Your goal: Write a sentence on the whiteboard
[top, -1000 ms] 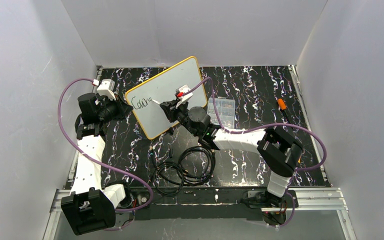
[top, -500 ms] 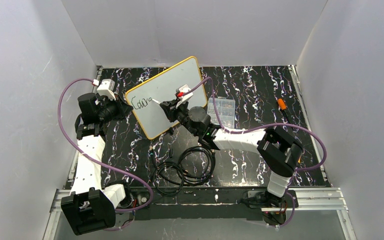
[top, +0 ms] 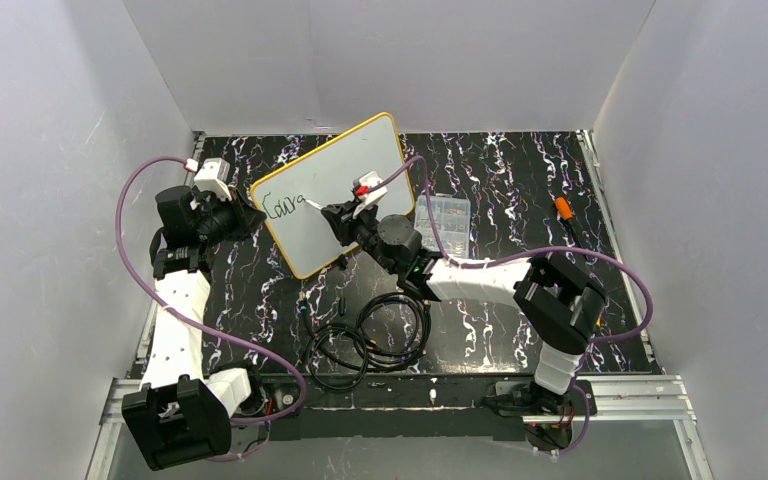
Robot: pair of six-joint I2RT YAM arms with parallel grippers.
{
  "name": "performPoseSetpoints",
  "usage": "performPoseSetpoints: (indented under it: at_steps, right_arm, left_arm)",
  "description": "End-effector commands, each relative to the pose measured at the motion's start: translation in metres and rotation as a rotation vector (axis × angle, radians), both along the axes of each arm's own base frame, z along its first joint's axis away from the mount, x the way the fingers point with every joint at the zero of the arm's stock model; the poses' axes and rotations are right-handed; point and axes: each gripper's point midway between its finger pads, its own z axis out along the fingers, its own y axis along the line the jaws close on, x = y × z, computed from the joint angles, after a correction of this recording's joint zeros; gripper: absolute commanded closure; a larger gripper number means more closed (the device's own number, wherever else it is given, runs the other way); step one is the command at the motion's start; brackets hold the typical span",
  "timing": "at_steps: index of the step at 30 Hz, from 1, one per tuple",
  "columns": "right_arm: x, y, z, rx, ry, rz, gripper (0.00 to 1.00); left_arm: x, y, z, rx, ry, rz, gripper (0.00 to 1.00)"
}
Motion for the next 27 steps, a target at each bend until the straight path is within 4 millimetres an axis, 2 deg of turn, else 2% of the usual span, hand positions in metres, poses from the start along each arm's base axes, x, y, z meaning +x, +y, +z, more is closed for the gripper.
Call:
performPoseSetpoints:
  at_steps: [1, 6, 11, 15, 17, 22, 27]
  right_arm:
    - [0.002, -0.011, -0.002, 0.010, 0.004, -0.039, 0.99]
    - [-0.005, -0.010, -0.019, -0.020, 0.033, -0.025, 0.99]
    - [-0.013, -0.004, -0.015, -0.007, 0.035, 0.002, 0.99]
    - [-0.020, 0.004, 0.004, 0.037, 0.016, 0.034, 0.99]
    - [-0.023, 0.004, 0.019, 0.077, 0.000, 0.043, 0.99]
    - [-0.026, -0.006, 0.061, 0.171, -0.049, 0.035, 0.99]
    - [-0.027, -0.018, 0.086, 0.199, -0.098, 0.006, 0.99]
  left_arm:
    - [-0.006, -0.004, 0.006, -0.002, -0.017, -0.022, 1.00]
    - [-0.006, -0.005, 0.006, -0.002, -0.016, -0.024, 1.00]
    - [-0.006, -0.005, 0.006, -0.004, -0.016, -0.024, 1.00]
    - [-0.006, -0.005, 0.006, -0.004, -0.016, -0.023, 1.00]
    - [-0.006, -0.005, 0.005, -0.003, -0.016, -0.023, 1.00]
    - [-0.007, -0.005, 0.006, -0.003, -0.017, -0.023, 1.00]
    - [-0.006, -0.005, 0.006, -0.004, -0.017, -0.025, 1.00]
